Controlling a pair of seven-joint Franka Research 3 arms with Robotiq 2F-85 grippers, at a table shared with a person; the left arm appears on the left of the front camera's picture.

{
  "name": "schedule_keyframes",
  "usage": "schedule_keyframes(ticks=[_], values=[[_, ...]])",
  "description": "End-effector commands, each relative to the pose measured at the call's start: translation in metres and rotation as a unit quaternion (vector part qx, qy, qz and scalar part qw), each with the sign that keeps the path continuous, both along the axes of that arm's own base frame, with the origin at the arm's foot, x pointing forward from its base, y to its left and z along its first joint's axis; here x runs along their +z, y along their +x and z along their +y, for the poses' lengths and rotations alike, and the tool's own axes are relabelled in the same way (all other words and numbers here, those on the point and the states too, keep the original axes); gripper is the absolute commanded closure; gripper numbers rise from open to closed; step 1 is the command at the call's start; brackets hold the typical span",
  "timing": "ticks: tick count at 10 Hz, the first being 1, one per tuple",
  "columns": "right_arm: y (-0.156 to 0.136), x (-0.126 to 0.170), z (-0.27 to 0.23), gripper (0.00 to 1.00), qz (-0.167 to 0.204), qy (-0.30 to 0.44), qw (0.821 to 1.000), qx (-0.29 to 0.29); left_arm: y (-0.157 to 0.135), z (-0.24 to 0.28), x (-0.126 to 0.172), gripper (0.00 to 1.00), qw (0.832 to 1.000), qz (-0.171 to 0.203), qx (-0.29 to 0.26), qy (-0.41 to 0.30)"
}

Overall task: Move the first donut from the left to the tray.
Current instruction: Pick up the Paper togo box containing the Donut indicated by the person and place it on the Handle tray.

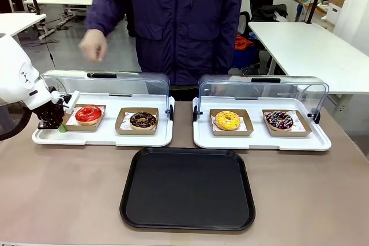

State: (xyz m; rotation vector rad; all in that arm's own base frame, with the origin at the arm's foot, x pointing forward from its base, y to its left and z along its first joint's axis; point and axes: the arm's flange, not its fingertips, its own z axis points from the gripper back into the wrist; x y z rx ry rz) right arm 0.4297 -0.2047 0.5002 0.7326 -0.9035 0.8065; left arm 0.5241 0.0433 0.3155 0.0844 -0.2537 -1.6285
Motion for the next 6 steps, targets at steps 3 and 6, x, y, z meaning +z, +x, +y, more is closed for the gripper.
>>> schedule_keyframes(ticks=[3, 6], values=[[-0.001, 0.002, 0.002, 0.0, -0.004, 0.002, 1.0, 0.002, -0.02, -0.002, 0.027, 0.98, 0.999, -0.035, 0.016, -0.012], [-0.001, 0.002, 0.002, 0.0, -0.004, 0.002, 1.0, 0.002, -0.057, -0.023, 0.068, 0.98, 0.996, -0.068, -0.014, -0.047]])
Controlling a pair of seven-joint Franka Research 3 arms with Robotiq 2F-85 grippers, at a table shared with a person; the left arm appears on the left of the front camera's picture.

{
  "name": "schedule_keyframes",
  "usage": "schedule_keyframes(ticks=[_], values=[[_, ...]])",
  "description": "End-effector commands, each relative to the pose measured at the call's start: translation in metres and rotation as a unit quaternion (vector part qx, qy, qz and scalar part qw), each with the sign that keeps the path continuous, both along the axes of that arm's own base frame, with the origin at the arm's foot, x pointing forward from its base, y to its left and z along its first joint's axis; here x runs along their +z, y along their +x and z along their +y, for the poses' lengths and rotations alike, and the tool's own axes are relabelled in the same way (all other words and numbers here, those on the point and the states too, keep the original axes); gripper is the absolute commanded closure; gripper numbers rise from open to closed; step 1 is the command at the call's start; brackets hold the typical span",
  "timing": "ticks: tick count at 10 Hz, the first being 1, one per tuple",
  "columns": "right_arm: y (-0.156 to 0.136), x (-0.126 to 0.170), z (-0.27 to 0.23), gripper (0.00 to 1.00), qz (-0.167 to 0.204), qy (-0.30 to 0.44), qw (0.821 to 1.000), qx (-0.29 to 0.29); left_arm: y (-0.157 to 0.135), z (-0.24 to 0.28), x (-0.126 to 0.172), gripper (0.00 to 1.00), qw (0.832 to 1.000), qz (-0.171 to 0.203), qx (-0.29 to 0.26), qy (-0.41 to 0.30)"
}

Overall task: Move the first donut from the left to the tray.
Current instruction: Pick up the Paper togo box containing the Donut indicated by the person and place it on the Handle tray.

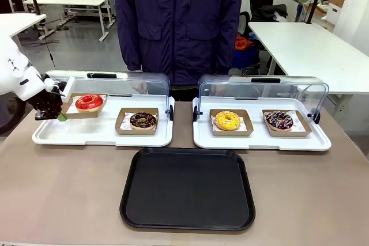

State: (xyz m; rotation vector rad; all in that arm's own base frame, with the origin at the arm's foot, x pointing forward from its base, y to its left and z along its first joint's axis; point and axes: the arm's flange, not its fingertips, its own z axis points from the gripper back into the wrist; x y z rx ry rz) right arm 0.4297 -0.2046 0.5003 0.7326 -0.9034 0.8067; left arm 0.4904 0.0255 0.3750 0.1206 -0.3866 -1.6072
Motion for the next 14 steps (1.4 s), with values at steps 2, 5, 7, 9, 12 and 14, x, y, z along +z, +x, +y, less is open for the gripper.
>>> schedule_keyframes(ticks=[2, 5, 7, 9, 12, 14], values=[[-0.001, 0.002, 0.002, 0.0, -0.004, 0.002, 1.0, 0.002, -0.05, -0.025, 0.034, 0.98, 0.999, -0.03, -0.024, -0.026], [-0.001, 0.002, 0.002, 0.0, -0.004, 0.002, 1.0, 0.002, -0.097, -0.084, 0.047, 0.98, 0.999, -0.028, -0.03, -0.015], [-0.001, 0.002, 0.002, 0.0, -0.004, 0.002, 1.0, 0.002, -0.126, -0.123, 0.044, 0.98, 0.999, -0.018, -0.041, -0.002], [-0.001, 0.002, 0.002, 0.0, -0.004, 0.002, 1.0, 0.002, -0.16, -0.16, 0.038, 0.98, 0.999, -0.015, -0.051, 0.001], [-0.001, 0.002, 0.002, 0.0, -0.004, 0.002, 1.0, 0.002, -0.211, -0.195, 0.027, 0.98, 0.998, -0.01, -0.063, -0.005], [-0.001, 0.002, 0.002, 0.0, -0.004, 0.002, 1.0, 0.002, -0.229, -0.198, 0.028, 0.98, 0.998, -0.012, -0.054, 0.016]])
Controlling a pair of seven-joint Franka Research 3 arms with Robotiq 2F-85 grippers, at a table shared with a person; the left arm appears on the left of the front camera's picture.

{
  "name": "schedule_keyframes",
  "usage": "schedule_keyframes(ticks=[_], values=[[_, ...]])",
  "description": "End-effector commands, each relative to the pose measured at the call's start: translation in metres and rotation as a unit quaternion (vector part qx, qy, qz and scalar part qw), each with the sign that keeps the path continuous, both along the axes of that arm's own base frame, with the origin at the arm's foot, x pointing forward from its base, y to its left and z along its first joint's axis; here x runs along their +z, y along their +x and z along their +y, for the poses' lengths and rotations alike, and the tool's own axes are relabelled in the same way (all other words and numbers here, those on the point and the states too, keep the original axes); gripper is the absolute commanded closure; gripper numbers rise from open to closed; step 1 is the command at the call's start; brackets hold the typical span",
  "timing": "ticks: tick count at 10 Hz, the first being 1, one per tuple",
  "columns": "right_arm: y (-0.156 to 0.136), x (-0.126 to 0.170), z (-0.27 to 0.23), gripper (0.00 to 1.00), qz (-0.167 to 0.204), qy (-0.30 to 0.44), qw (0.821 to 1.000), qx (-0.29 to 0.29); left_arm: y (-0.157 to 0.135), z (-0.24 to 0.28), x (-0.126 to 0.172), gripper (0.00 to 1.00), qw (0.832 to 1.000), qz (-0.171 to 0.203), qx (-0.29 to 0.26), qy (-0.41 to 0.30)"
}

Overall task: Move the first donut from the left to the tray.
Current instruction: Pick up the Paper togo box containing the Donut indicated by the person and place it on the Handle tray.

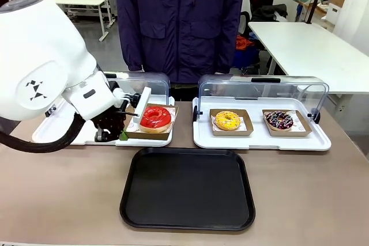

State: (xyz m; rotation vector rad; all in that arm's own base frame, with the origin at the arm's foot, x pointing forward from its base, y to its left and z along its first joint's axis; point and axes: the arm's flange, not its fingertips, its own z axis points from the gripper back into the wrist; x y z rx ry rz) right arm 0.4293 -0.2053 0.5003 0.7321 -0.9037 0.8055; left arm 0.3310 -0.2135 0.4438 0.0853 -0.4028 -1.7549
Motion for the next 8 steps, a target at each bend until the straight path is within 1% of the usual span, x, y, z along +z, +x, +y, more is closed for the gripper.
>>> schedule_keyframes(ticks=[1, 3, 4, 5, 6, 7, 8], values=[[-0.001, 0.002, 0.003, 0.0, -0.004, 0.002, 1.0, 0.002, 0.008, 0.008, -0.005, 0.98, 1.0, 0.003, -0.003, -0.006], [-0.001, 0.002, 0.003, 0.0, -0.004, 0.002, 1.0, 0.002, 0.008, 0.008, -0.005, 0.98, 1.0, 0.003, -0.003, -0.006], [-0.001, 0.002, 0.003, 0.0, -0.004, 0.002, 1.0, 0.002, 0.002, 0.002, -0.001, 0.98, 1.0, 0.004, 0.001, -0.003], [-0.001, 0.002, 0.003, 0.0, -0.004, 0.002, 1.0, 0.002, -0.017, -0.023, -0.004, 0.98, 1.0, -0.014, 0.007, -0.022], [-0.001, 0.002, 0.003, 0.0, -0.004, 0.002, 1.0, 0.002, -0.042, -0.043, -0.009, 0.98, 0.999, -0.018, 0.02, -0.021], [-0.001, 0.002, 0.003, 0.0, -0.004, 0.002, 1.0, 0.002, -0.062, -0.06, -0.013, 0.98, 0.999, -0.031, 0.023, -0.017], [-0.001, 0.002, 0.003, 0.0, -0.004, 0.002, 1.0, 0.002, -0.08, -0.073, -0.018, 0.98, 0.999, -0.033, 0.018, -0.009]])
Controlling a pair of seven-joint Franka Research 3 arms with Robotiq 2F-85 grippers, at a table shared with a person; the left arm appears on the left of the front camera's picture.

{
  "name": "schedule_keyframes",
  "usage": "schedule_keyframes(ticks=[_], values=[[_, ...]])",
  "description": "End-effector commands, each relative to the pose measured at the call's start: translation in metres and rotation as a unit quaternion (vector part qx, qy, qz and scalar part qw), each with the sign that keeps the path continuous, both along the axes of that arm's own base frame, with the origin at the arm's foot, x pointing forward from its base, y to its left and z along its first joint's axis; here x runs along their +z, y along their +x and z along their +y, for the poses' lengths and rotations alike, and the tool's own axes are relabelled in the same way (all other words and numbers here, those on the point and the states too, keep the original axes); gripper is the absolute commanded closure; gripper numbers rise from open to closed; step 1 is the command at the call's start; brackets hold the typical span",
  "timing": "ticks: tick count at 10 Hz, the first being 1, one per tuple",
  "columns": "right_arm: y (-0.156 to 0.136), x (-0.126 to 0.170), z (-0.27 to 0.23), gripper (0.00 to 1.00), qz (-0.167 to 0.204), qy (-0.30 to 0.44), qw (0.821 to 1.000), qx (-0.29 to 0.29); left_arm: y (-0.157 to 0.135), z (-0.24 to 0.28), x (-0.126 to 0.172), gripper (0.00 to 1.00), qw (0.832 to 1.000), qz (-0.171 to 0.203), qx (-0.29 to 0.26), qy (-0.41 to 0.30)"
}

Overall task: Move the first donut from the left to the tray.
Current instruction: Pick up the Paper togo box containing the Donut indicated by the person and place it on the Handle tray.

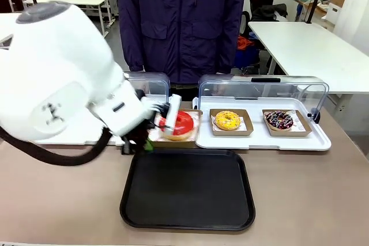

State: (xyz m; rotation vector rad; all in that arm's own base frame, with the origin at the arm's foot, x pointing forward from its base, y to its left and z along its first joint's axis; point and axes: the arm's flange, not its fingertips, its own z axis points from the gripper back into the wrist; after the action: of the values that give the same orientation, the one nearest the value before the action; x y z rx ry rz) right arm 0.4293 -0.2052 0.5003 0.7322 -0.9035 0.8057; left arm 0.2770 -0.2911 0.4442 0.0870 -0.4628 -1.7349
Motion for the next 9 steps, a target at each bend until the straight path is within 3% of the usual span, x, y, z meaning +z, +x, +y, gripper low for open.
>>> schedule_keyframes(ticks=[1, 4, 9], values=[[-0.001, 0.001, 0.003, 0.0, -0.004, 0.002, 1.0, 0.002, -0.037, -0.007, -0.03, 0.98, 1.0, -0.012, 0.017, 0.021], [-0.001, 0.001, 0.003, 0.0, -0.004, 0.002, 1.0, 0.002, -0.062, -0.023, -0.065, 0.98, 0.999, 0.008, 0.013, 0.029], [-0.001, 0.001, 0.003, 0.0, -0.004, 0.002, 1.0, 0.002, -0.066, -0.014, -0.118, 0.98, 0.999, 0.031, 0.028, 0.031]])
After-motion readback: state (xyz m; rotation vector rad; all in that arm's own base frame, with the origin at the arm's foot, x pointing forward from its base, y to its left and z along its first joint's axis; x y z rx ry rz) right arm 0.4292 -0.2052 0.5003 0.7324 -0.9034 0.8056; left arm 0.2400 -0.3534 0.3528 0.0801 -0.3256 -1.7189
